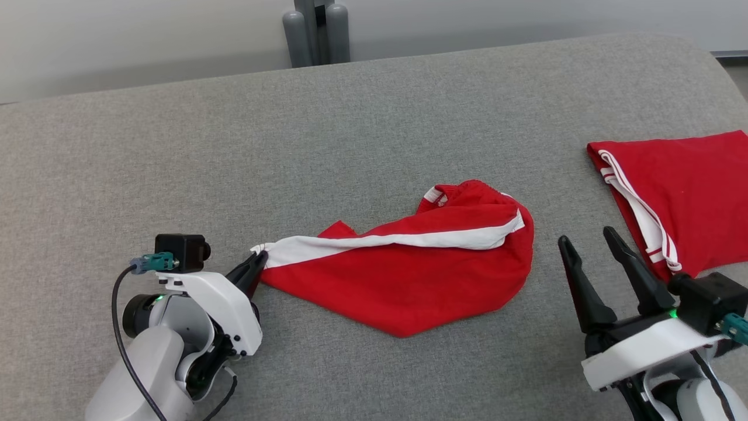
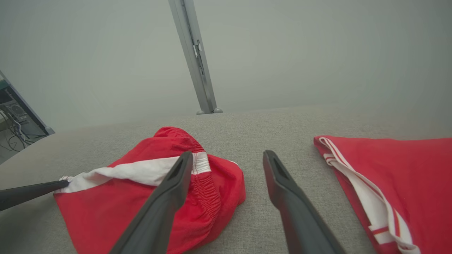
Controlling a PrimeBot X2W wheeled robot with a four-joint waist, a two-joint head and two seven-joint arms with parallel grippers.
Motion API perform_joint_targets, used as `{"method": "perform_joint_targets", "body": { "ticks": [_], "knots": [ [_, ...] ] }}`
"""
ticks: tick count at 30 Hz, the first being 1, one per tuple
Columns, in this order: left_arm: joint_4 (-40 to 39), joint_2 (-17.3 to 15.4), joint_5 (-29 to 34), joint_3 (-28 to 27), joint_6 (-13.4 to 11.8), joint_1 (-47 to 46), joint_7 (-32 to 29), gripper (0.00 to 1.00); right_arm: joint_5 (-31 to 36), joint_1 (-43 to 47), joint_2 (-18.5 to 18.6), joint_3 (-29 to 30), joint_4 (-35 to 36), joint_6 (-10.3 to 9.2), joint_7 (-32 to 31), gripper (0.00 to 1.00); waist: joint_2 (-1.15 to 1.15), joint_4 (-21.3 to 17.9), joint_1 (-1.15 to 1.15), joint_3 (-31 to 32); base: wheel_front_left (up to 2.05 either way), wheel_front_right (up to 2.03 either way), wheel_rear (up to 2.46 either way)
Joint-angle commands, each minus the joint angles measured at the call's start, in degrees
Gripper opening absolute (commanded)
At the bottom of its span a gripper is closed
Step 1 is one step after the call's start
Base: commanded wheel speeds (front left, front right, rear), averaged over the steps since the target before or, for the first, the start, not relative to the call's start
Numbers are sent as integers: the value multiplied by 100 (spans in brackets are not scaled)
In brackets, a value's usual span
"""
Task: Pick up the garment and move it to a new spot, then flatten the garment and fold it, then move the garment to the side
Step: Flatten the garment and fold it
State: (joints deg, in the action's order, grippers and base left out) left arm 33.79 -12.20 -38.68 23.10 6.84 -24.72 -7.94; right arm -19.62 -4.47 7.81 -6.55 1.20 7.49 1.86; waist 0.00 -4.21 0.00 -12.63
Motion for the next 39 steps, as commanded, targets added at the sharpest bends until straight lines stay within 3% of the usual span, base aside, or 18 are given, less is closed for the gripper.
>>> {"method": "perform_joint_targets", "body": {
  "ticks": [1,13,21,22,24,32,39],
  "knots": [
    [17,-64,-5,-6,18,-105,32,0,-57,-110,81,-58,-24,0,14,100,0,18,0,-3,0,0,0],
    [102,23,-147,447,72,-424,215,0,-1002,-1520,1296,-1849,-1330,-1,-175,100,0,408,0,-95,0,0,0],
    [130,23,-242,698,77,-569,418,0,-1694,-2132,1599,-2716,-2059,-1,-153,98,0,624,0,-162,0,0,0],
    [143,10,-252,707,76,-565,463,0,-1786,-2196,1646,-2817,-2100,-1,-128,45,0,639,0,-159,0,0,0],
    [162,-15,-271,714,70,-556,575,0,-2012,-2237,1723,-2999,-2128,-1,-85,0,0,664,0,-157,0,0,0],
    [-126,-190,-169,543,-81,-424,1235,0,-2602,-2099,1934,-2961,-1771,-2,588,0,0,644,0,-36,0,0,0],
    [-1220,-555,-16,285,-530,-82,1649,0,-3123,-1746,2020,-2395,-941,-2,961,0,0,572,0,241,0,0,0]
  ]
}}
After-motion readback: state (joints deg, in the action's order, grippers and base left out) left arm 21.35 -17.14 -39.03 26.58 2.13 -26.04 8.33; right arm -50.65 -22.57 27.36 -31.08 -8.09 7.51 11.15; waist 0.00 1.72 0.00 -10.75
